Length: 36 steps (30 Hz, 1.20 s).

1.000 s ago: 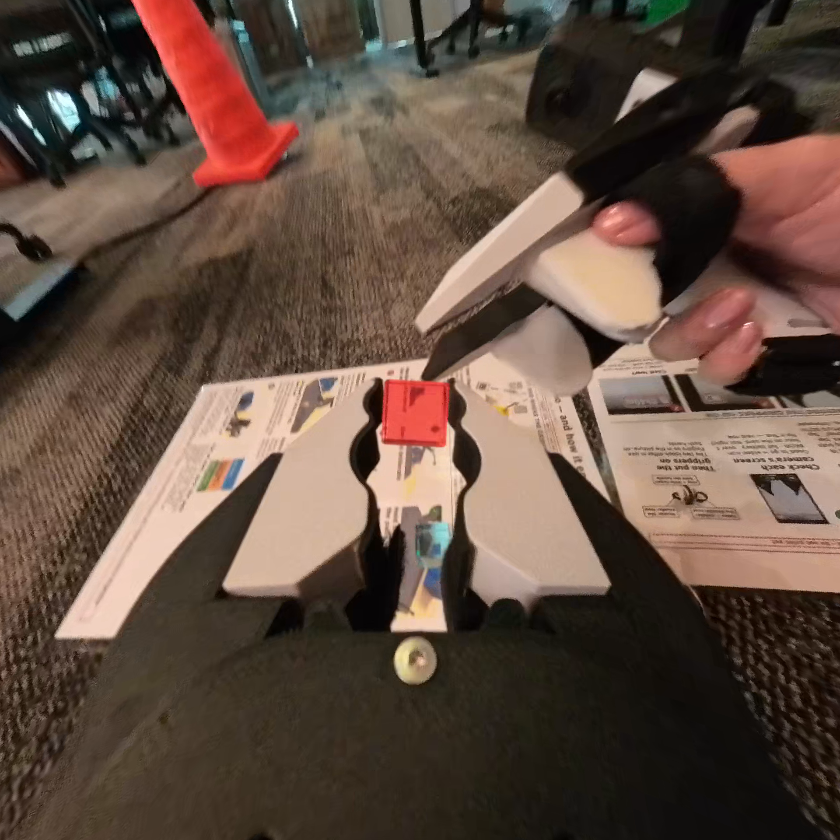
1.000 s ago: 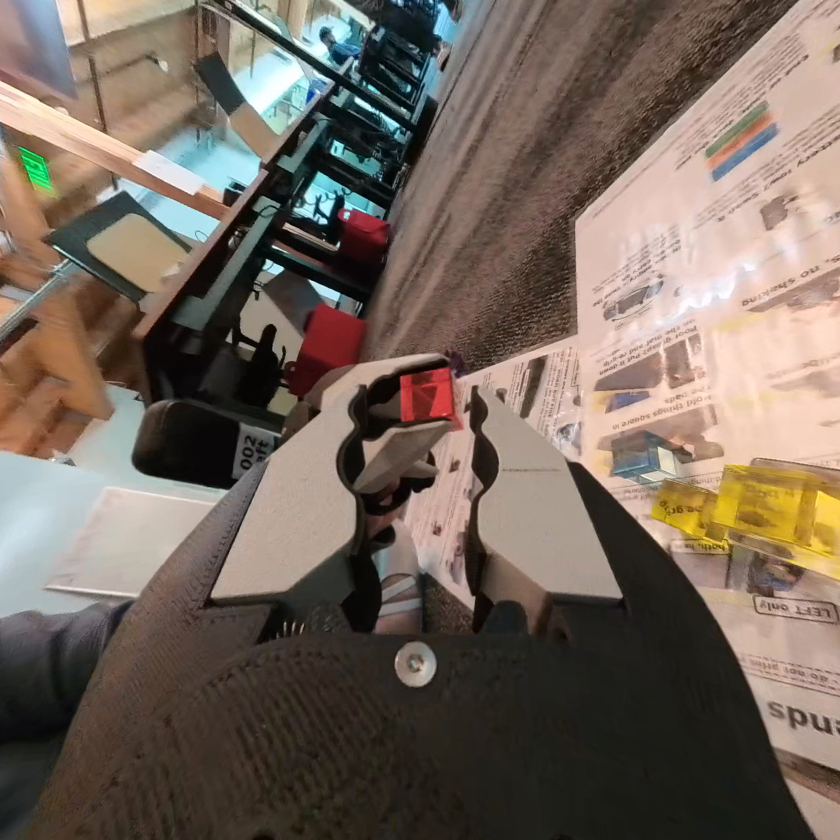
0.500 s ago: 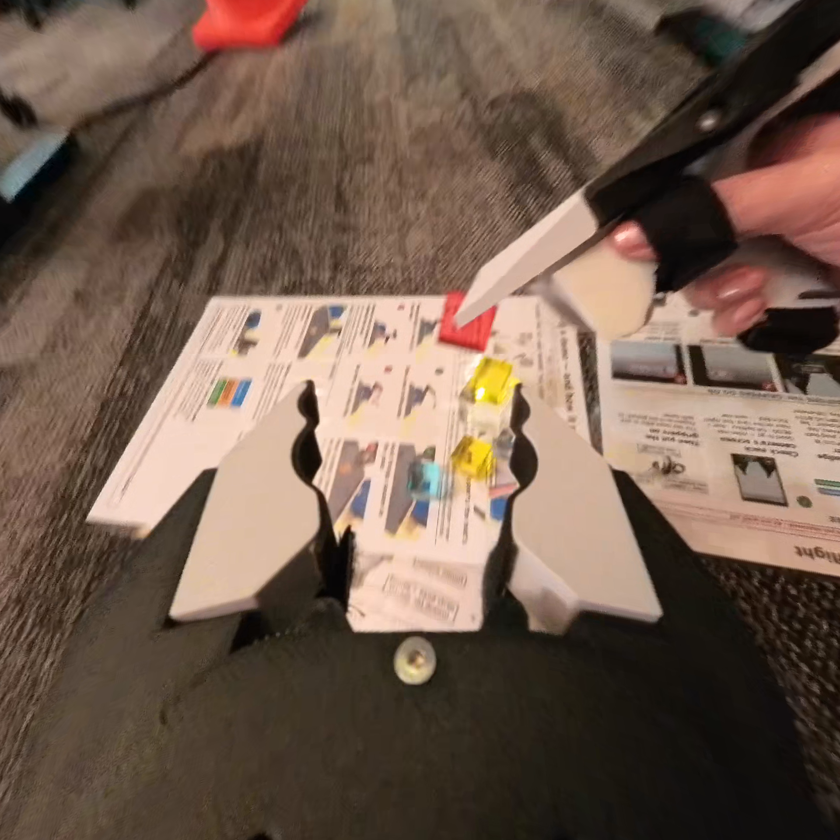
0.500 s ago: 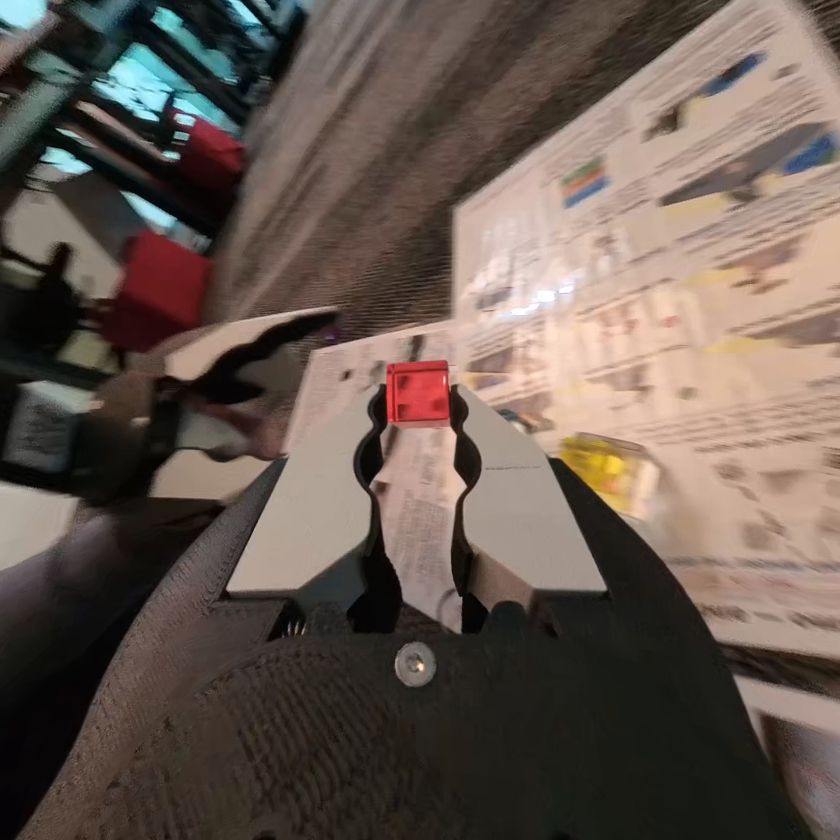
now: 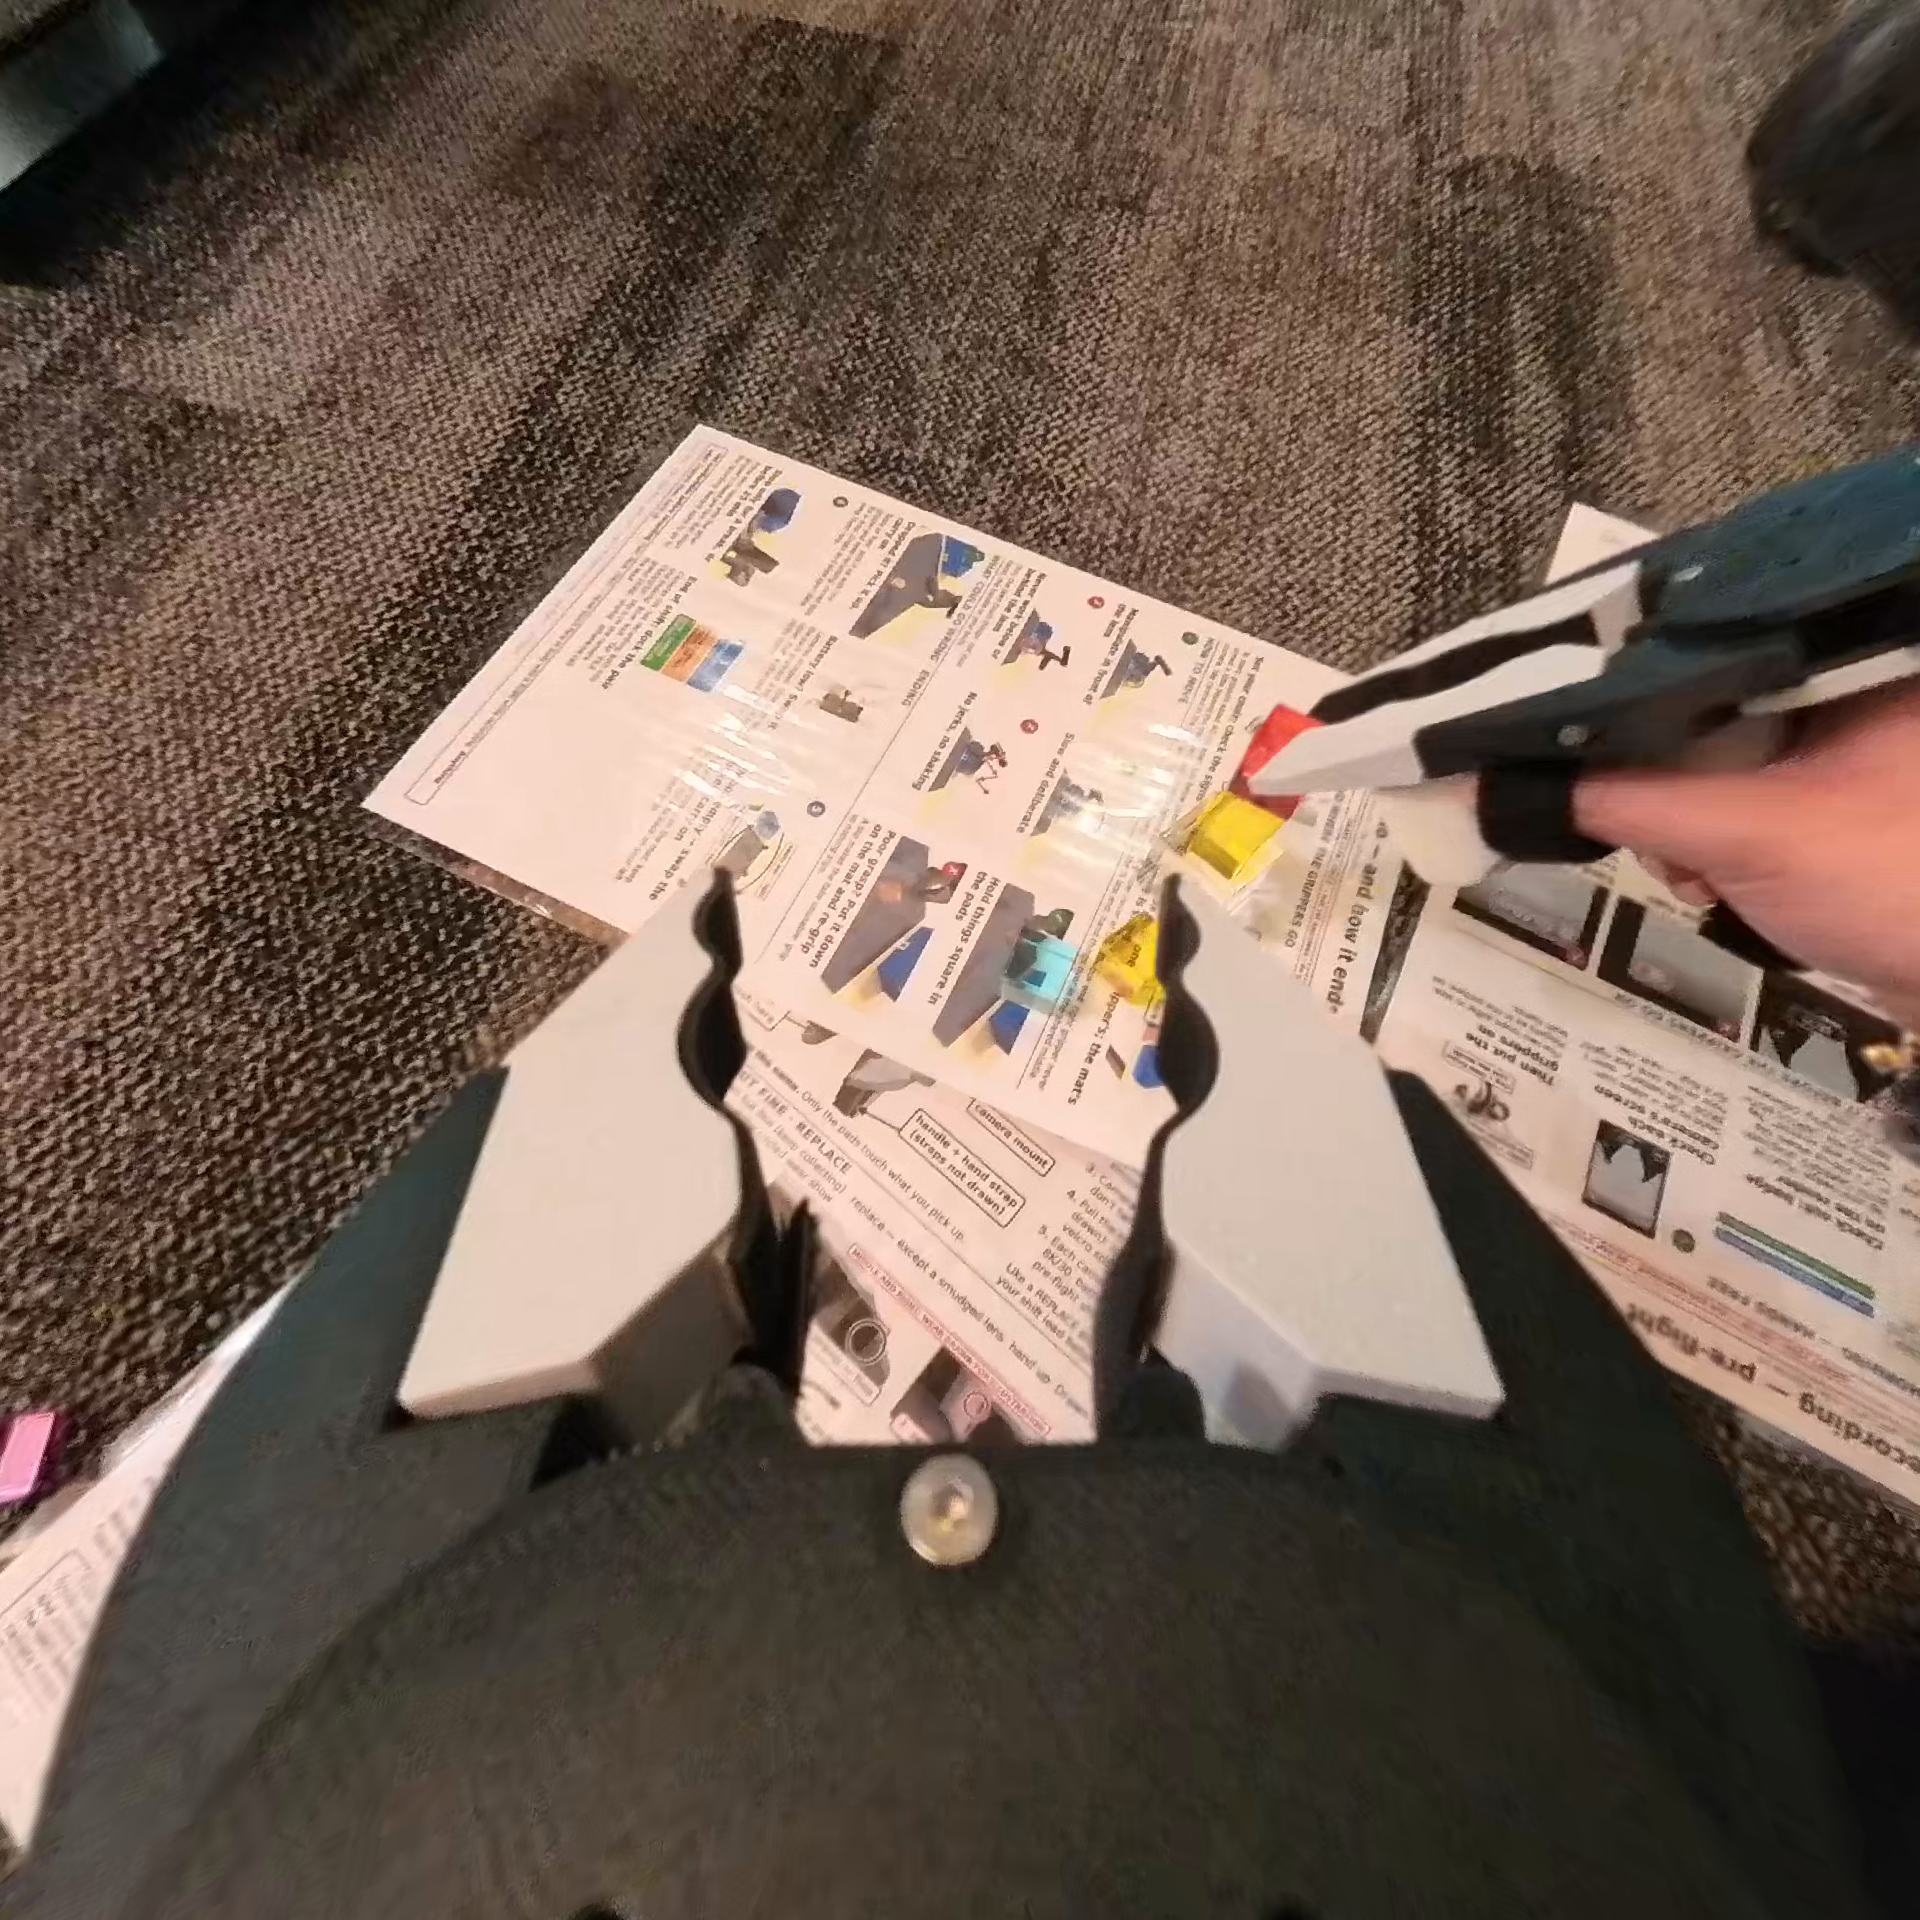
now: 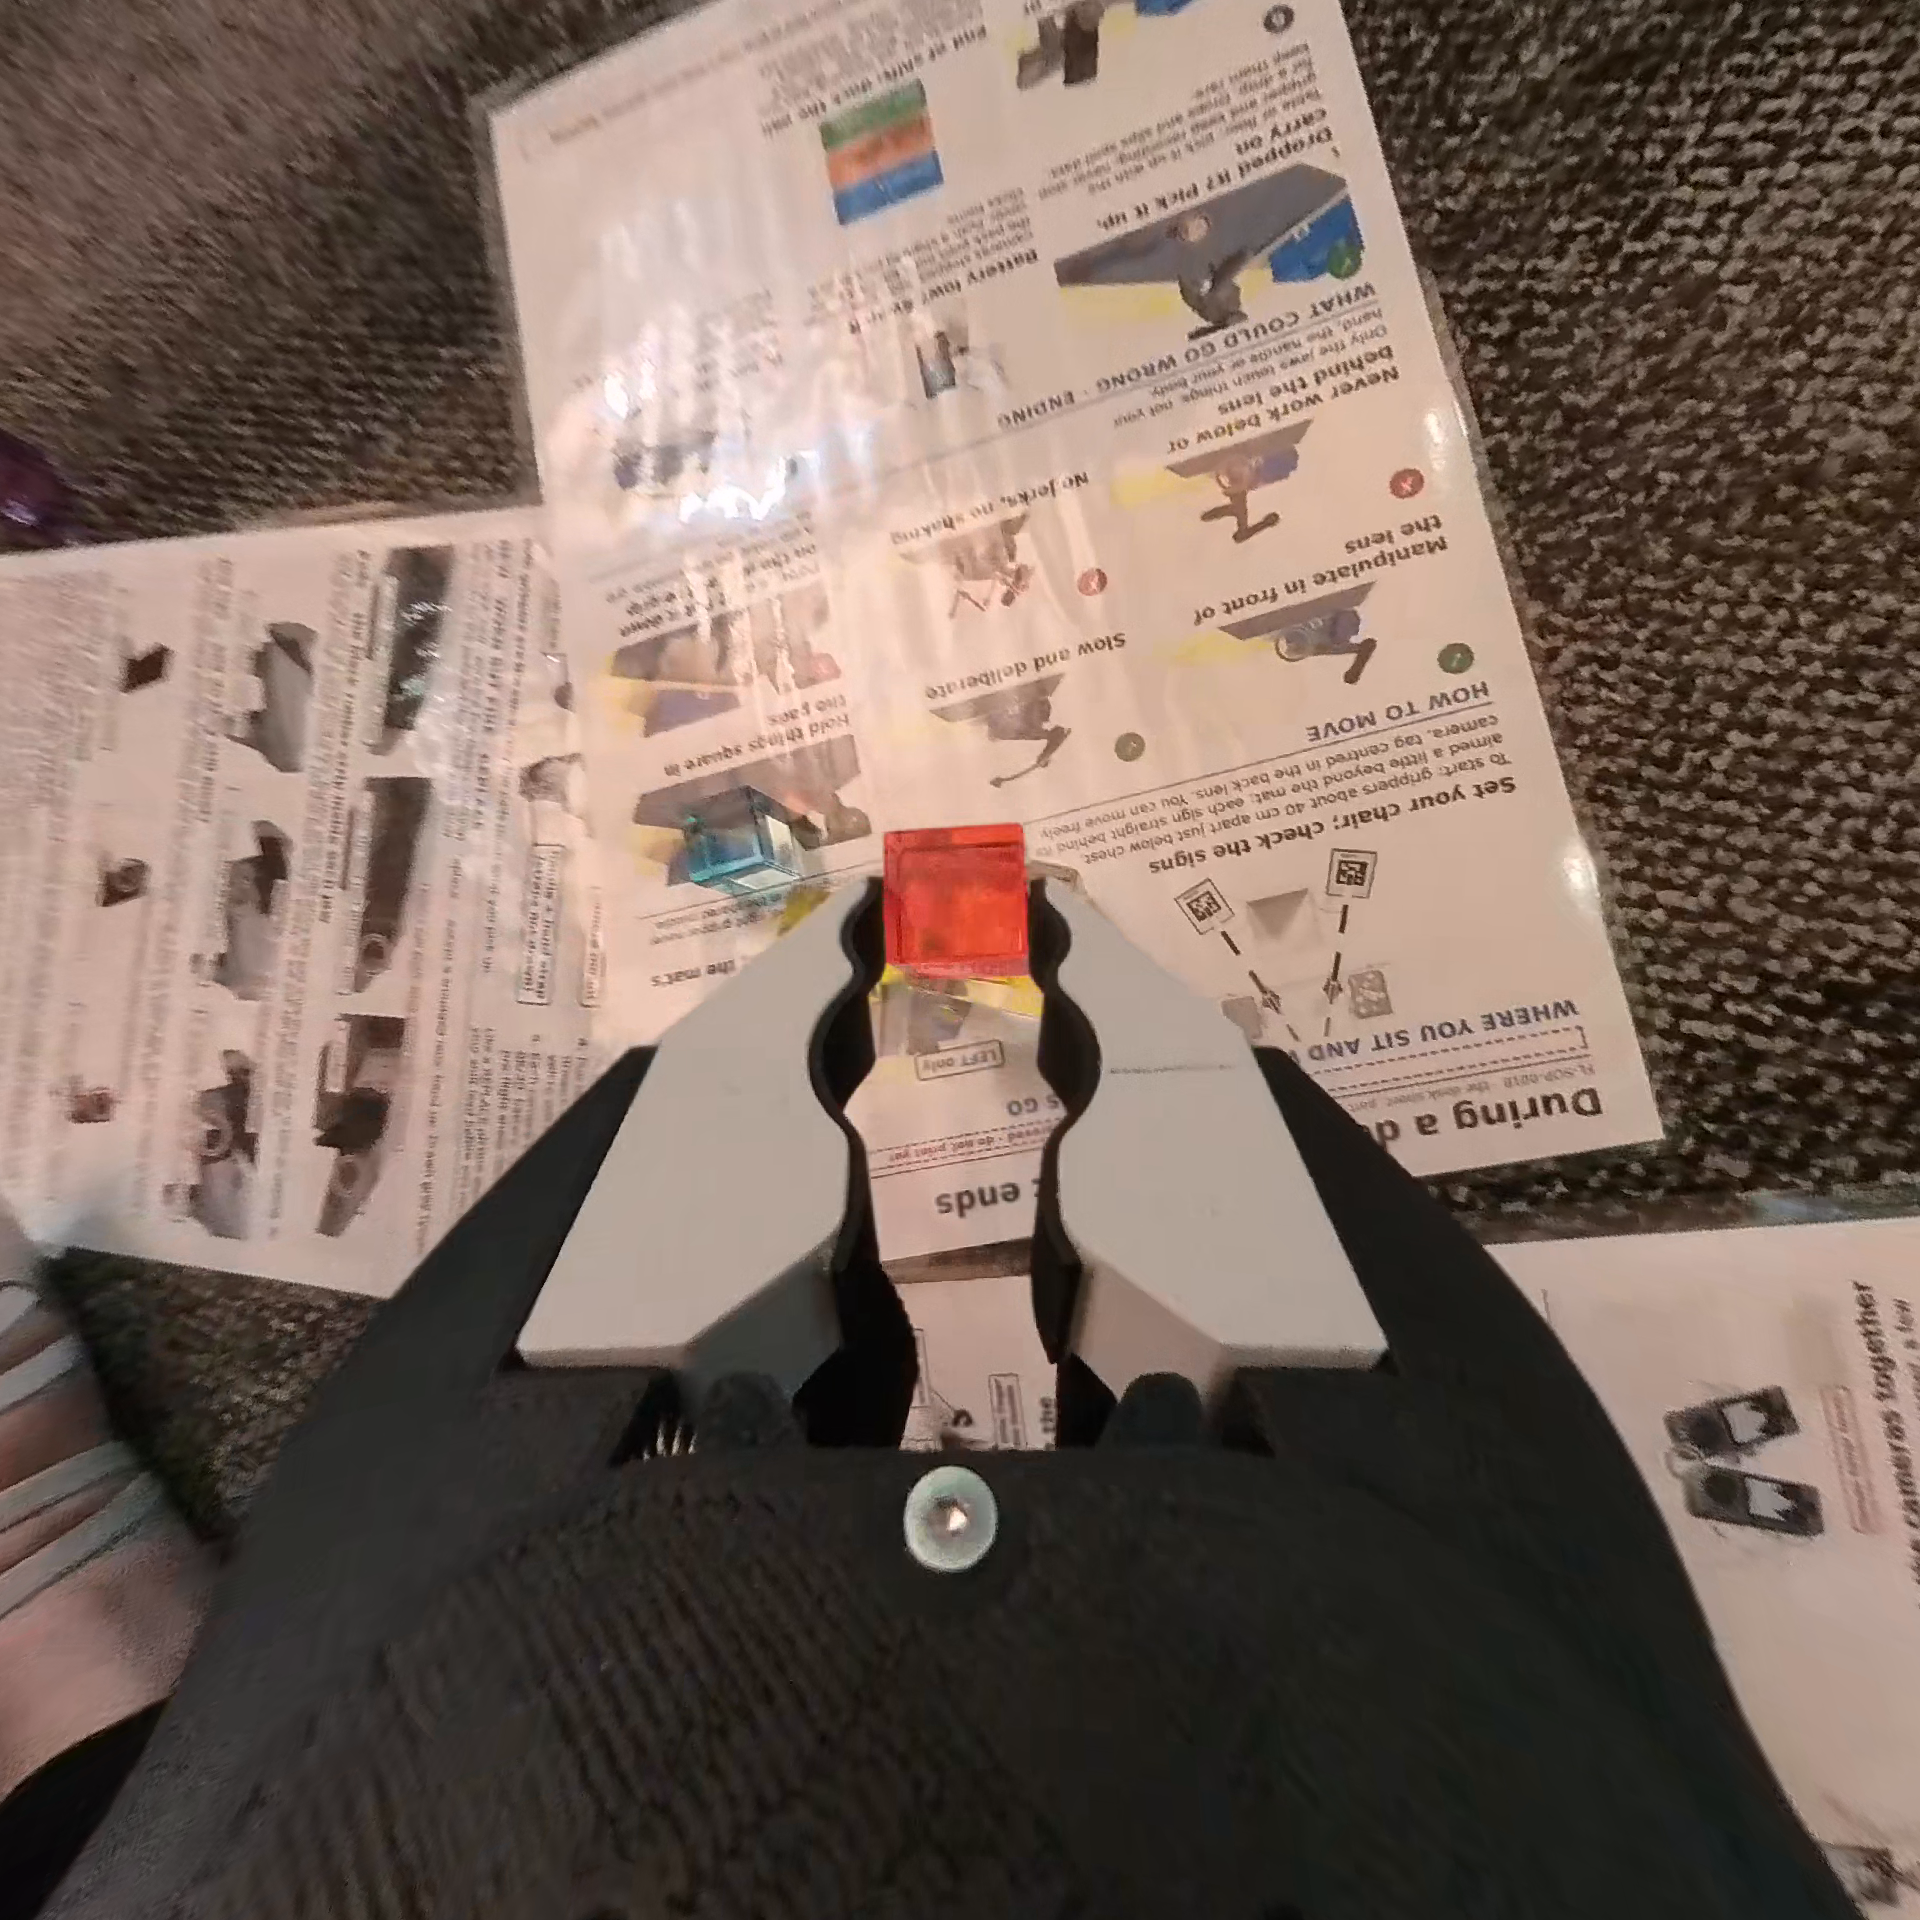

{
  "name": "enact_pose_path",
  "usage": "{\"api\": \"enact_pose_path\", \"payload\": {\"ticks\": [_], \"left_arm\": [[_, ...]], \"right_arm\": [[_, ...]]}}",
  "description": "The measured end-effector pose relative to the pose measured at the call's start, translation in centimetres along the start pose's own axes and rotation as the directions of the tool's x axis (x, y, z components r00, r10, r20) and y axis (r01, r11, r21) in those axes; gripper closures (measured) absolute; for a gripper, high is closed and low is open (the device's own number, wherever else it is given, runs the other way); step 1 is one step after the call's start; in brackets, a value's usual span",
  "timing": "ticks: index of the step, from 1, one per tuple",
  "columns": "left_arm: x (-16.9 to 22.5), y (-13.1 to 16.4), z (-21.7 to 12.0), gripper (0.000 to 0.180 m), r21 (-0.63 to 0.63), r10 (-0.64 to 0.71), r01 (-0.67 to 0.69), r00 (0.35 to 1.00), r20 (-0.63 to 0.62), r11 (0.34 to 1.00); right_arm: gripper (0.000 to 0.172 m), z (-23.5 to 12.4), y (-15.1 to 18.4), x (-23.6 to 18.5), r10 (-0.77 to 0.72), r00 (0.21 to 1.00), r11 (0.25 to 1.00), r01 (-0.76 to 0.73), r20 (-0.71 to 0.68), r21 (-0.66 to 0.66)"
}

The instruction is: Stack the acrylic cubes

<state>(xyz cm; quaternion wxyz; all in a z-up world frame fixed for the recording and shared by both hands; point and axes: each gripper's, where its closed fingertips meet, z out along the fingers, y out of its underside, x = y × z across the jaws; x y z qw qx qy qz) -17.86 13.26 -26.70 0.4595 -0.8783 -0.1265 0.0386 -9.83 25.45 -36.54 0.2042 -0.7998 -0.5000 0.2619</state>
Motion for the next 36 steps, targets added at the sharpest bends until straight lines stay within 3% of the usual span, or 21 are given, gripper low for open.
{"api": "enact_pose_path", "payload": {"ticks": [23,27,32,36], "left_arm": [[-1.2,1.0,1.3,0.100,-0.028,-0.099,0.099,0.995,0.009,0.995],[-1.1,1.4,1.8,0.101,-0.041,-0.101,0.101,0.995,0.000,0.994],[0.4,5.3,5.1,0.099,-0.207,-0.137,0.122,0.989,-0.058,0.971],[1.7,9.1,8.5,0.110,-0.323,-0.039,0.008,0.995,-0.090,0.946]], "right_arm": [[0.145,1.2,0.9,-0.1,-0.043,0.998,0.998,0.041,-0.051,-0.042],[0.110,0.9,0.6,-0.1,-0.042,0.998,0.999,0.041,-0.056,-0.022],[0.100,-1.6,-2.2,-0.6,-0.006,1.000,0.991,0.008,-0.013,0.133],[0.101,-3.0,-3.5,-0.9,0.040,0.998,0.975,-0.049,0.046,0.217]]}}
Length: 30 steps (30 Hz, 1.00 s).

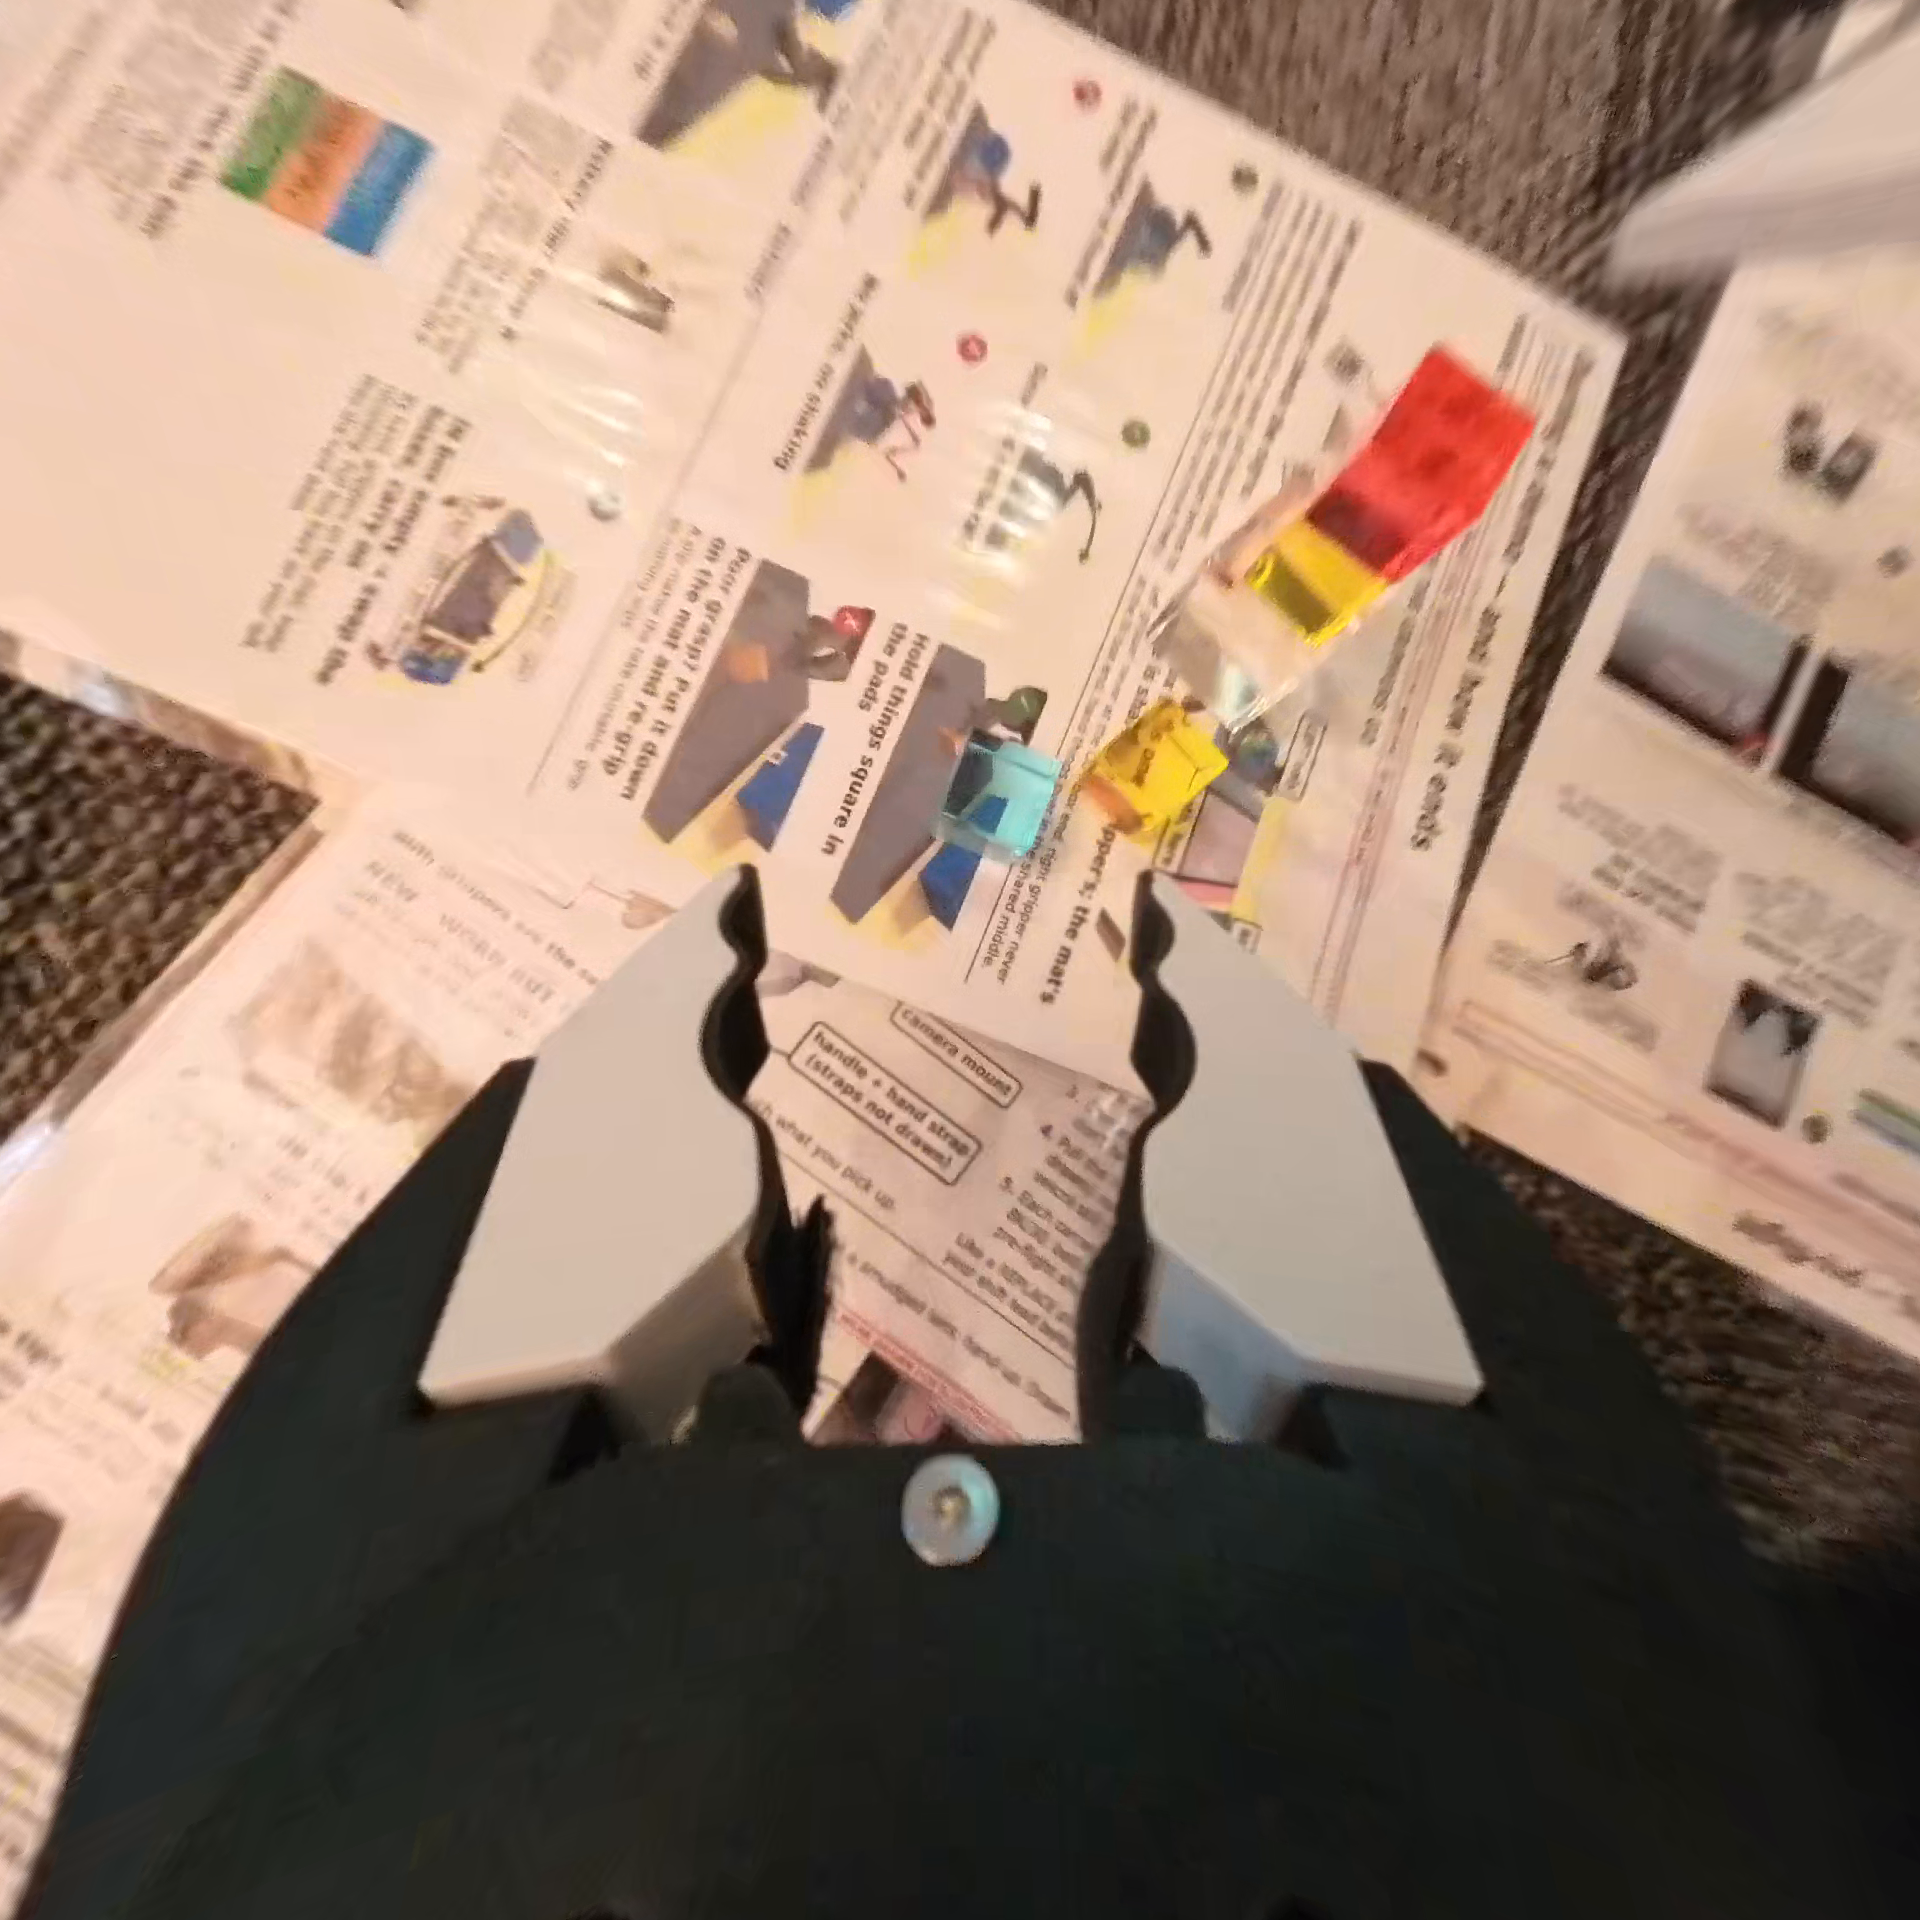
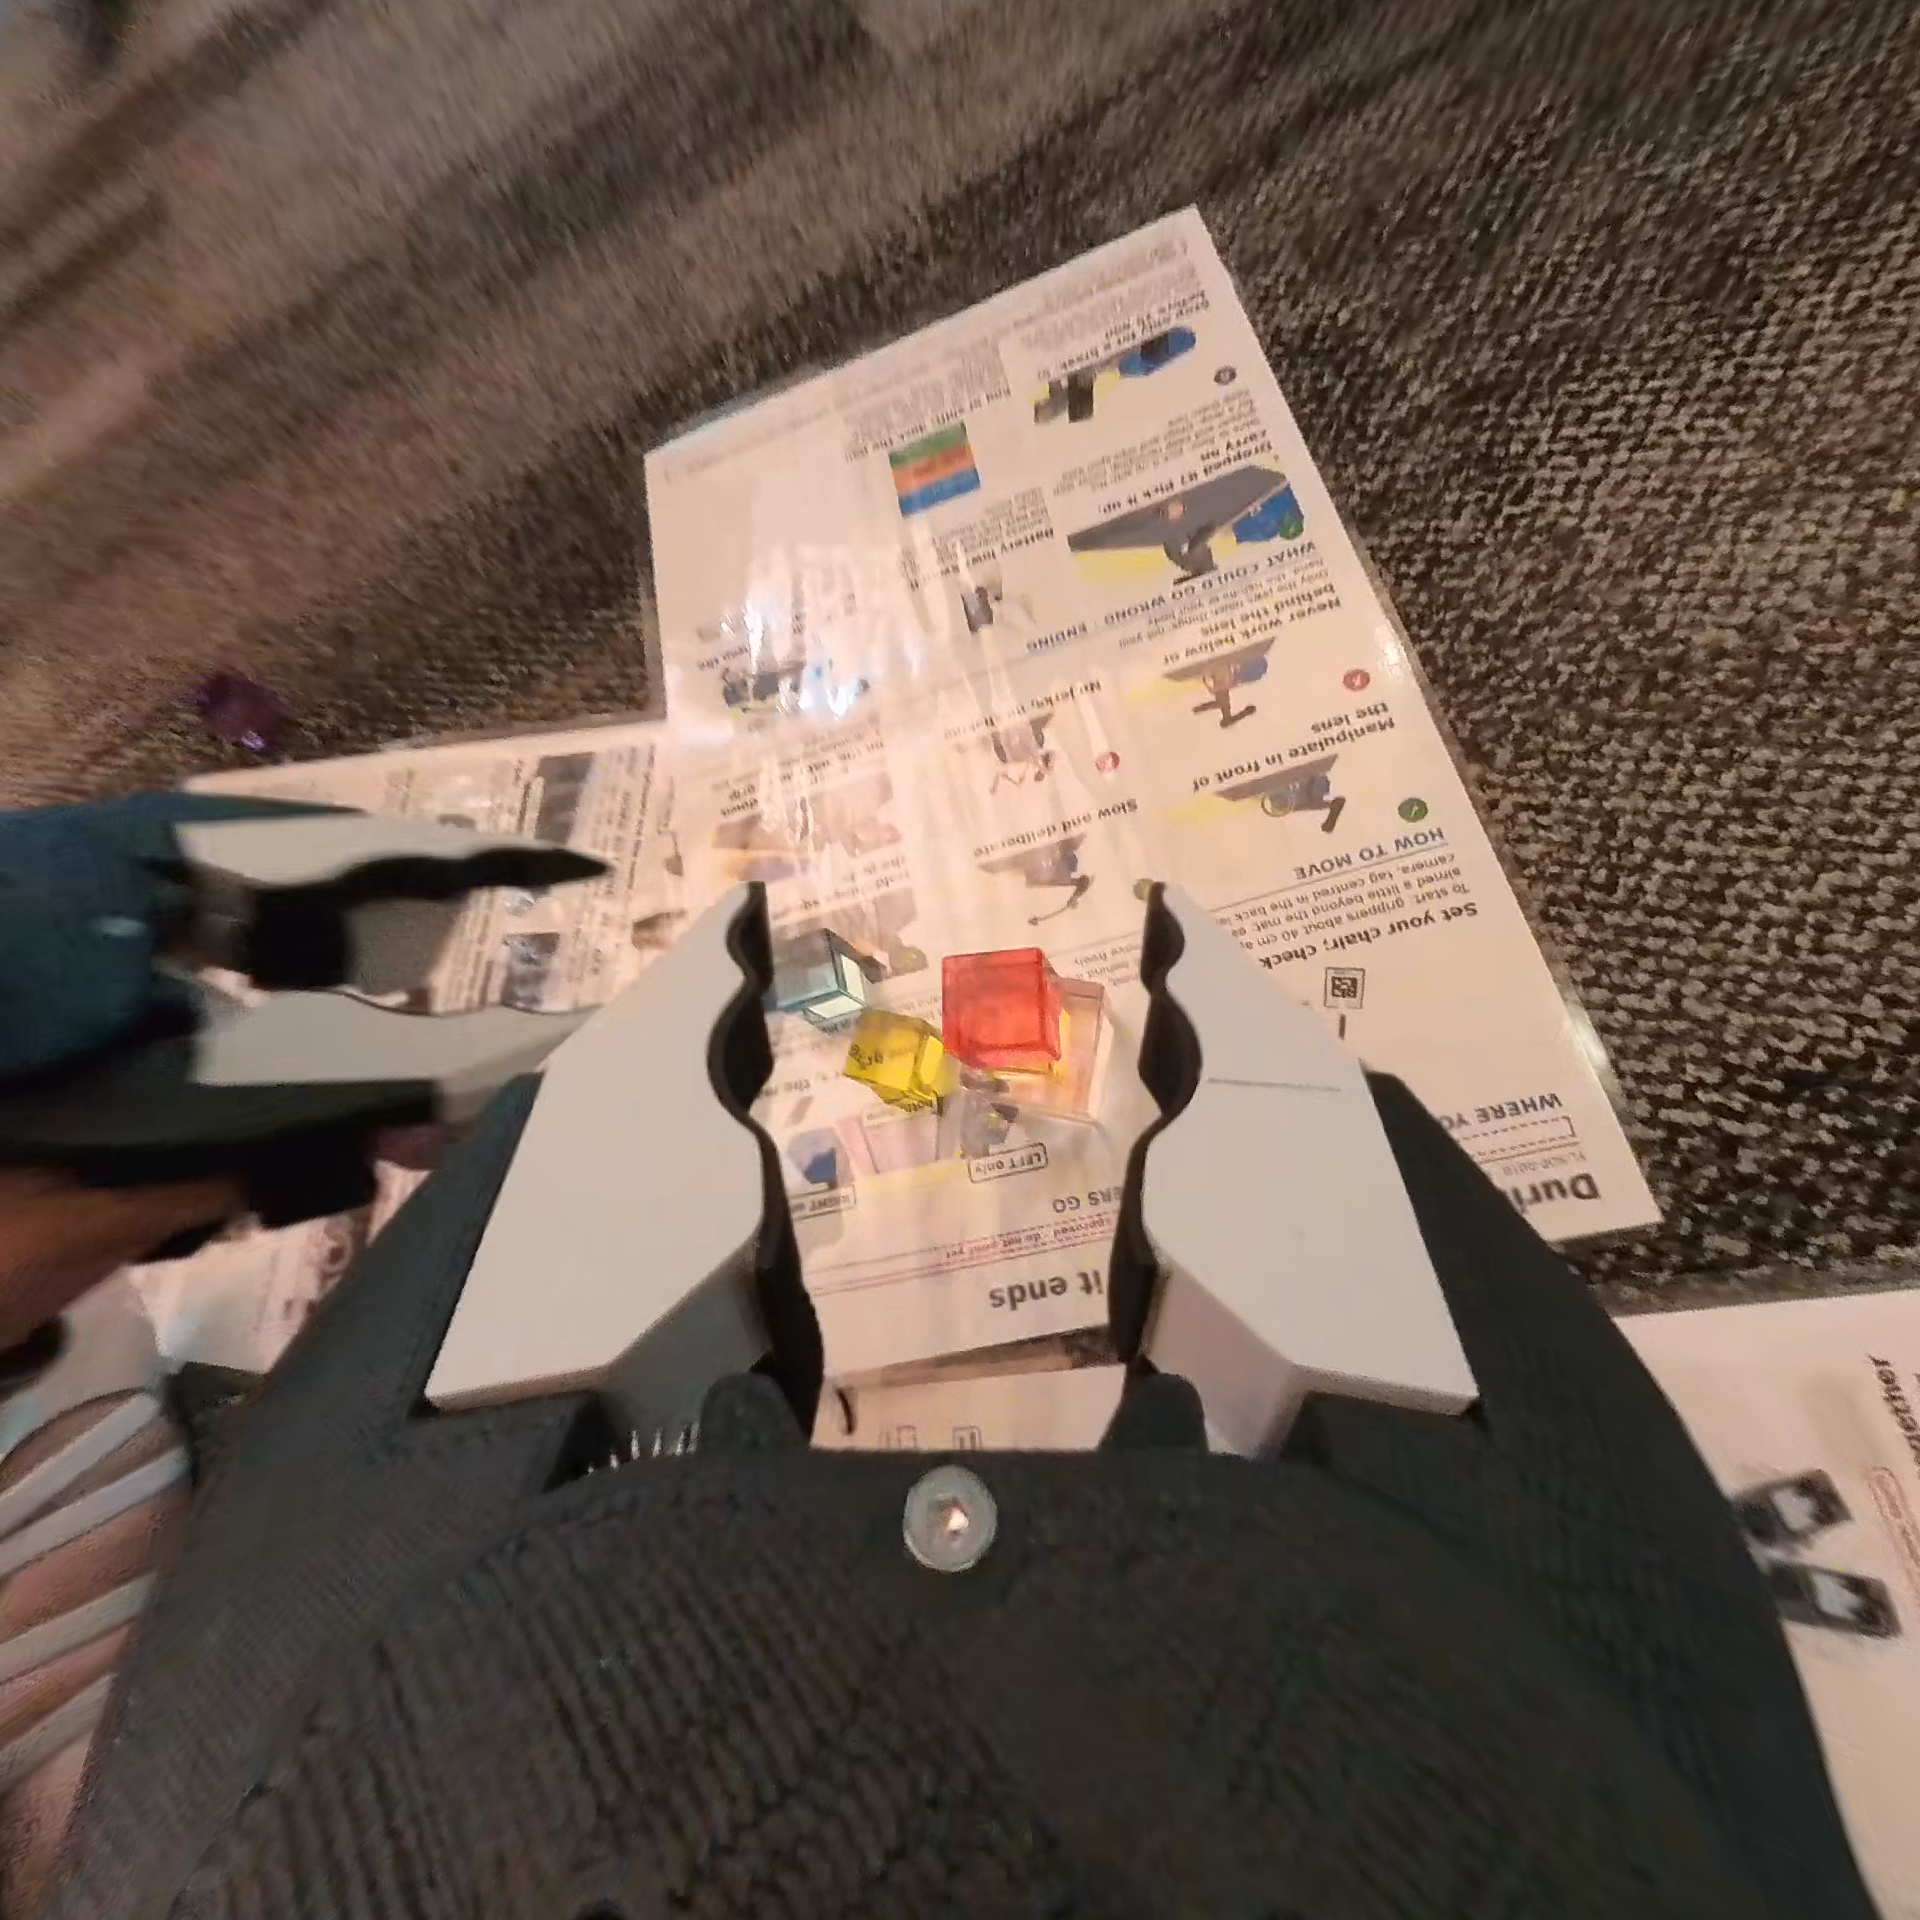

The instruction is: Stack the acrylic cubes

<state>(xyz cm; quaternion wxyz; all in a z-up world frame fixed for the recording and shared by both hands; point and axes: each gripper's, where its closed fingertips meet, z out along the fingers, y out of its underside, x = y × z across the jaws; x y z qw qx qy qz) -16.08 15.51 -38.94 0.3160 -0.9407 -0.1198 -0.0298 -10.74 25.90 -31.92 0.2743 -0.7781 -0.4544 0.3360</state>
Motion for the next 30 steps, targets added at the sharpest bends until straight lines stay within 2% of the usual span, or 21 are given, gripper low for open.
{"api": "enact_pose_path", "payload": {"ticks": [4,9,16,19,22,25,28,30], "left_arm": [[0.5,0.6,3.5,0.122,-0.028,0.109,-0.109,0.994,0.007,0.994],[0.7,1.2,6.1,0.134,-0.024,0.131,-0.131,0.991,-0.018,0.991],[1.6,1.1,7.0,0.153,0.018,0.123,-0.122,0.991,-0.053,0.992],[0.9,0.8,6.4,0.153,0.032,0.148,-0.149,0.989,0.014,0.988],[1.1,-2.8,3.7,0.154,0.260,0.166,-0.170,0.985,0.037,0.950],[2.9,-6.8,-0.4,0.153,0.505,0.220,-0.189,0.975,-0.002,0.842],[4.6,-8.9,-3.4,0.153,0.630,0.280,-0.200,0.960,-0.029,0.750],[5.5,-9.5,-4.6,0.153,0.673,0.321,-0.220,0.947,-0.028,0.707]], "right_arm": [[0.103,-0.2,-0.3,0.2,0.032,0.999,0.999,-0.033,0.023,0.019],[0.107,-0.4,-0.6,0.2,0.069,0.996,0.997,-0.071,0.053,0.039],[0.110,-0.1,-0.7,-1.1,0.113,0.984,0.992,-0.119,0.141,0.036],[0.115,0.1,-0.7,-2.0,0.151,0.967,0.987,-0.159,0.206,0.022],[0.123,-0.1,-1.1,-3.4,0.236,0.915,0.967,-0.254,0.326,0.012],[0.122,-0.5,-1.8,-5.0,0.340,0.810,0.926,-0.376,0.477,-0.022],[0.122,-1.1,-2.2,-6.1,0.407,0.699,0.887,-0.457,0.589,-0.069],[0.123,-1.4,-2.3,-6.6,0.418,0.661,0.878,-0.471,0.623,-0.090]]}}
